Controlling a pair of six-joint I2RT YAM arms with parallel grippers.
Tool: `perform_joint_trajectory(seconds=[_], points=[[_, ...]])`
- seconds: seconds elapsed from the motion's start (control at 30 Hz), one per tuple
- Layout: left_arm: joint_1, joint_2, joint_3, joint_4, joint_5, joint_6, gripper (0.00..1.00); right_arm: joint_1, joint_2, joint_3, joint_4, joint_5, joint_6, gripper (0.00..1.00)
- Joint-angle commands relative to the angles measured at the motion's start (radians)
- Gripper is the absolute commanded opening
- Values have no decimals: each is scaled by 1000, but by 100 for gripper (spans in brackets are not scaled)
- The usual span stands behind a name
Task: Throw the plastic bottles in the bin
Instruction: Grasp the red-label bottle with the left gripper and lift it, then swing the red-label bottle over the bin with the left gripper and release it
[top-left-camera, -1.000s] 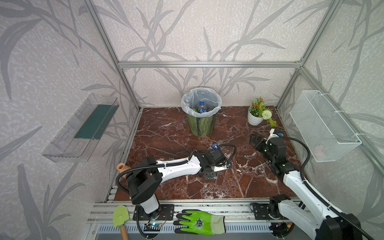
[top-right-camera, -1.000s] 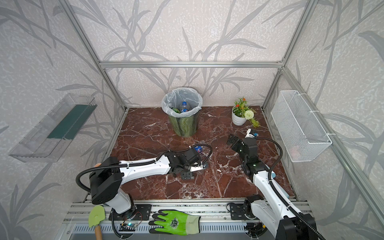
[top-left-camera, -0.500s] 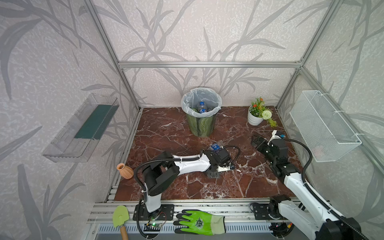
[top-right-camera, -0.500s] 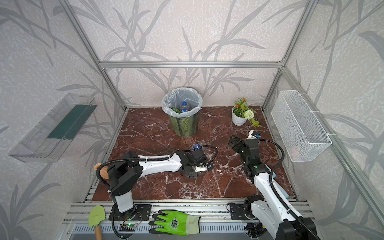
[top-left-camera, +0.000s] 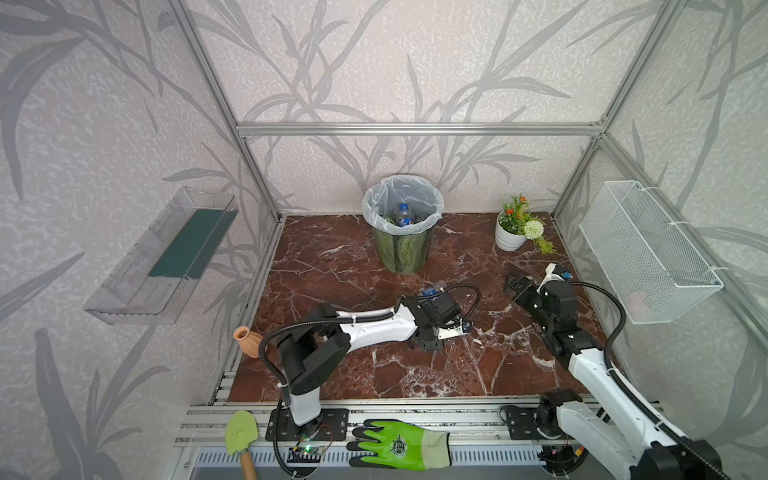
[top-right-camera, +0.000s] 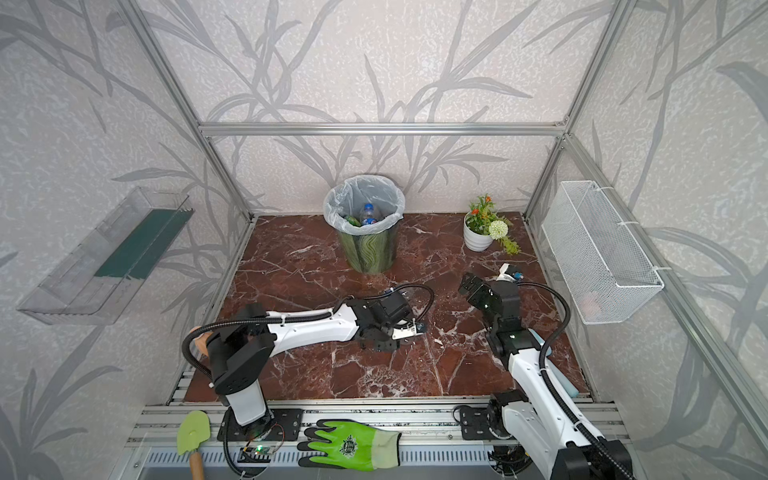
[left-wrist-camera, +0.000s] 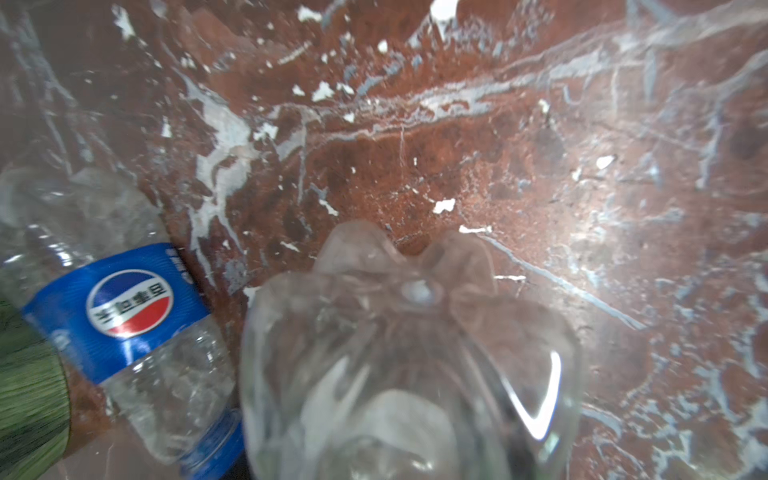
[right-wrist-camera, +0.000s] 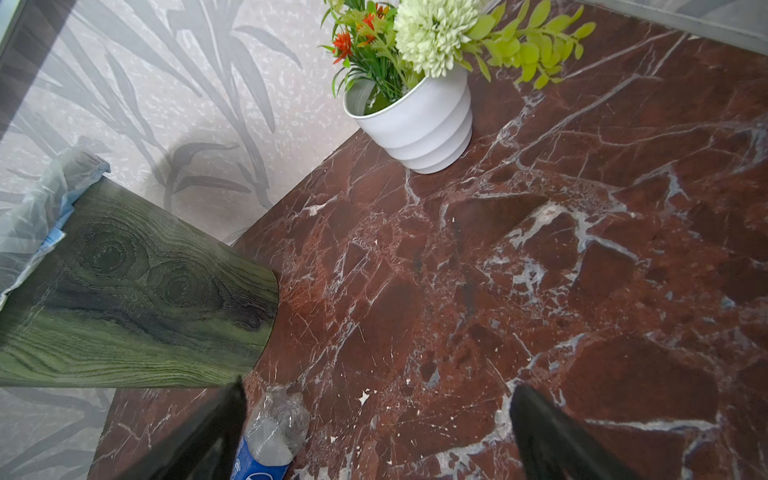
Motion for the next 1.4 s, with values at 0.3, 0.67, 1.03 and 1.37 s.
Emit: perform_joint_trajectory(seconds=[0.3,0.67,1.03,1.37], points=[[144,-479,-85,248,5,-217,42,-5,12,-8,38,-26,20,99],[225,-766,6,645,-161,-118,42,-6,63,15,85,-78,35,100],[450,-426,212,810,56,-327,43,-4,34,16,66,-105,51,98],[584,-112,504,547,240,-427,99,-6,-27,21,10,-71,32,98]])
